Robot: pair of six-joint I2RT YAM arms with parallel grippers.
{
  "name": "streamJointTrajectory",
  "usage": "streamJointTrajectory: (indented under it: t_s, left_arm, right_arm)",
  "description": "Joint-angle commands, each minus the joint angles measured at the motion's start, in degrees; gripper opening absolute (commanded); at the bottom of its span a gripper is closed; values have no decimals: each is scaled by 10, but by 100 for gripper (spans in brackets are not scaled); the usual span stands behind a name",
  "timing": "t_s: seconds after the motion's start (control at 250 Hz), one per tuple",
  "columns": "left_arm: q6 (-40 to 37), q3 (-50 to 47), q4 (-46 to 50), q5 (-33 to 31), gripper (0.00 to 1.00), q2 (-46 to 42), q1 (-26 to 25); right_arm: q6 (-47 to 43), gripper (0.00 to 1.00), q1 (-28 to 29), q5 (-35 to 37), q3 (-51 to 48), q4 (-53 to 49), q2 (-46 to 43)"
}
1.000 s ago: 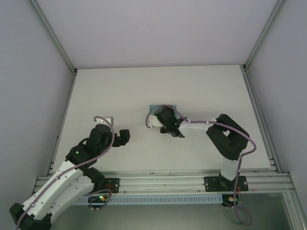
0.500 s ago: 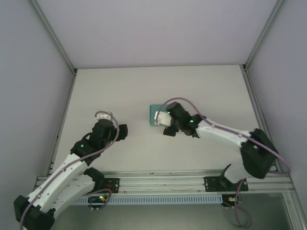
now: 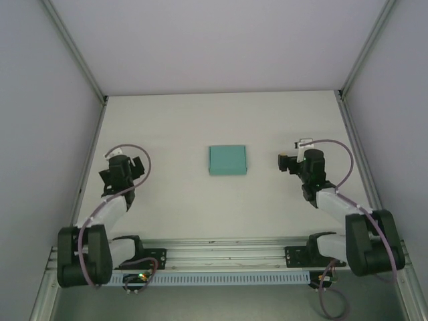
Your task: Assemble paper box
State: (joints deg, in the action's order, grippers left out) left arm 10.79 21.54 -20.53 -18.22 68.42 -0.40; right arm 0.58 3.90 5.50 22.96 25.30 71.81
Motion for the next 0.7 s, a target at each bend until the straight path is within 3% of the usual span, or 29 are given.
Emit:
streamJointTrajectory:
  t_s: [0.0, 0.052, 0.164, 0.212, 0.244, 0.284, 0.343, 0.395, 0.695]
  left_arm:
    - [-84, -15, -201, 30, 100, 67, -7]
    - [-89, -10, -202, 48, 100, 77, -17]
    - [-109, -49, -392, 48, 100, 174, -23]
    - [-127, -48, -510, 57, 100, 254, -13]
    - [-114, -36, -418, 66, 100, 215, -17]
    - [-86, -8, -308, 75, 100, 186, -4]
    - [-106, -14, -390, 87, 100, 222, 2]
    - [-88, -9, -347, 90, 100, 206, 4]
    - [-102, -6, -360, 81, 100, 214, 0]
  right_arm:
    - [0, 100, -1, -6, -16, 166, 41]
    - [-12, 100, -1, 2, -63, 294, 73]
    - [-5, 100, -8, 13, -72, 433, 183]
    - [0, 100, -9, 10, -34, 322, 171]
    - [12, 100, -17, 3, 10, 217, 154]
    - [24, 100, -45, -50, 3, 269, 168]
    - [34, 100, -48, -30, -8, 275, 165]
    - [31, 100, -43, -23, -9, 284, 167]
    - [24, 100, -40, -28, -5, 276, 167]
